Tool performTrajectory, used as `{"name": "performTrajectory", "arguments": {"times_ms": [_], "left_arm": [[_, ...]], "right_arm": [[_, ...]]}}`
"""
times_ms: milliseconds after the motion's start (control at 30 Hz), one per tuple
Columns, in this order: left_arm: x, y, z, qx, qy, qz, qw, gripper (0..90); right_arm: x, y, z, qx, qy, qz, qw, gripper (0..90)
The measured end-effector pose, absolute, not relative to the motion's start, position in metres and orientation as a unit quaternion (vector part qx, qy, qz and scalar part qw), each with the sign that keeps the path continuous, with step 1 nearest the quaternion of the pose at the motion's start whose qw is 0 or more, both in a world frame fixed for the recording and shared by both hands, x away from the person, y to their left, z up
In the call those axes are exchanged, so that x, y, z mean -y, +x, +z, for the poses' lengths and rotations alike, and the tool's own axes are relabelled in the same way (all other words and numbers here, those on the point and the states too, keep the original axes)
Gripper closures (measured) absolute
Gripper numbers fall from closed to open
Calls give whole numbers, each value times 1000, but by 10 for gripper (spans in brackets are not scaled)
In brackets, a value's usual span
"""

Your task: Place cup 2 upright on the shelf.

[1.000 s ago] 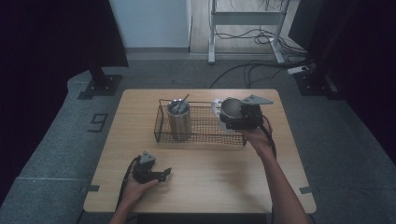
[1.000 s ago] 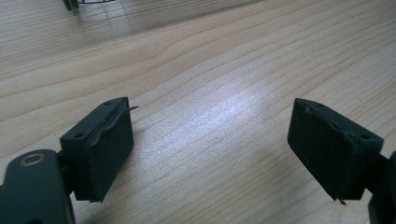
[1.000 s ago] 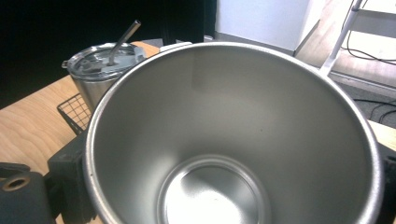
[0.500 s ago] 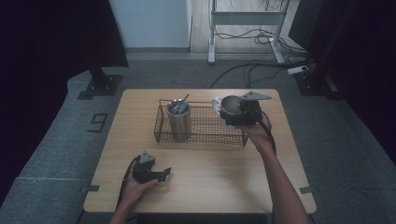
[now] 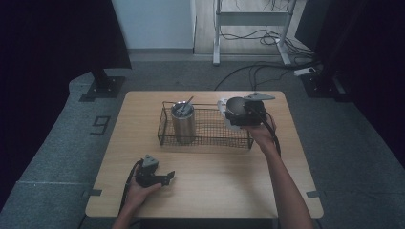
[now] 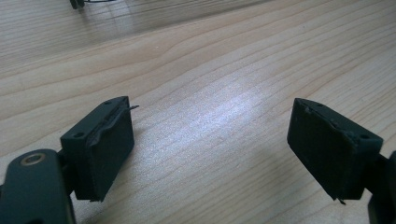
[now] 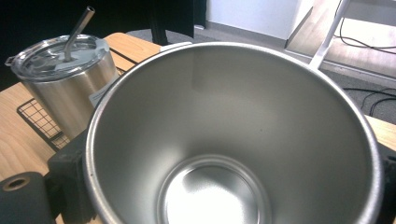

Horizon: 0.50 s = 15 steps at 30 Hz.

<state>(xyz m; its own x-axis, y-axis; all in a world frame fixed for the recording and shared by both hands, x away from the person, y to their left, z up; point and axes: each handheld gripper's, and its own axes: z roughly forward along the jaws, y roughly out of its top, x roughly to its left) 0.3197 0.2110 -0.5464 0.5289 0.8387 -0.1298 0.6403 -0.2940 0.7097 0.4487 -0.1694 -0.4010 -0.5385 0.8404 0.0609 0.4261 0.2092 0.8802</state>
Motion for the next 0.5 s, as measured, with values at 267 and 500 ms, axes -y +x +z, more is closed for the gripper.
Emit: {"name": "performTrajectory", "arguments": {"times_ms": [267,500], "left_arm": [[-211,319,-546,-467,793,135,369,148],[-212,319,-546,-464,794,134,369,147]], "right_arm": [[170,456,-405,-744,431,460,220,67],[169,463,-409,-745,432,457,220,66]]}}
